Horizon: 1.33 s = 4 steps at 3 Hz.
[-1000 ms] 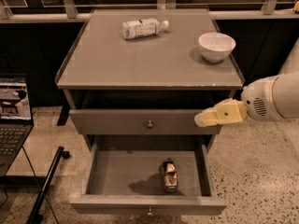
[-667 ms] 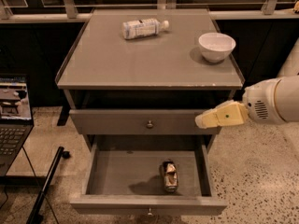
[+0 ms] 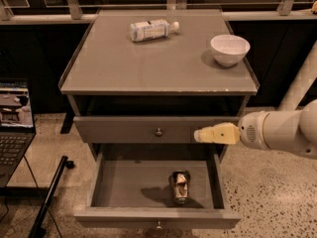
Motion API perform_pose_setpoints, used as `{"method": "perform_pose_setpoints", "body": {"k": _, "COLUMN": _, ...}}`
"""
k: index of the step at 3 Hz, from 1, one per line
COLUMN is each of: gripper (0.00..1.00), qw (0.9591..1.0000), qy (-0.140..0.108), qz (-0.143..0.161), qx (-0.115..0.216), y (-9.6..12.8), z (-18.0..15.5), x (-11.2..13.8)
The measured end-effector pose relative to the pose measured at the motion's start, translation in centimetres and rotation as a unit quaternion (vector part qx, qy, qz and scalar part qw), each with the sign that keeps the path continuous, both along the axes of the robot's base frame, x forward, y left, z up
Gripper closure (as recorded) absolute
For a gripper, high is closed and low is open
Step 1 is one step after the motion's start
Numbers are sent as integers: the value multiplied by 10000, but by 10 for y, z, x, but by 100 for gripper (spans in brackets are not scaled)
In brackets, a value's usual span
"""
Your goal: Pick orange can from middle drawer and place on counter
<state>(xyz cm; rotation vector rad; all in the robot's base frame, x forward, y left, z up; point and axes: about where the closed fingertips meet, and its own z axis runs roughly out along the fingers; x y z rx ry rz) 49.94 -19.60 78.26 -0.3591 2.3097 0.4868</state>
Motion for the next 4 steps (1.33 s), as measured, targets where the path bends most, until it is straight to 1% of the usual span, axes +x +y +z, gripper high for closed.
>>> {"method": "perform_pose_setpoints", "body": {"k": 1, "gripper": 0, "qw": 9996, "qy": 3, "qz": -217, "qx": 153, "y": 6, "z": -35, "x": 8}}
{"method": "perform_pose_setpoints", "body": {"k": 2, "gripper": 0, "qw": 9995, "qy": -67, "qz": -286, "qx": 144, "y": 4, "z": -36, "x": 12}}
{"method": "perform_pose_setpoints", "body": {"k": 3, "gripper": 0, "qw": 9994, "qy": -157, "qz": -318, "qx": -3, "y": 6, "z": -32, "x": 11}}
{"method": "perform_pose_setpoints", "body": {"k": 4, "gripper": 0, "qw": 9978, "qy": 93, "qz": -586, "qx": 305, "y": 12, "z": -74, "x": 7}}
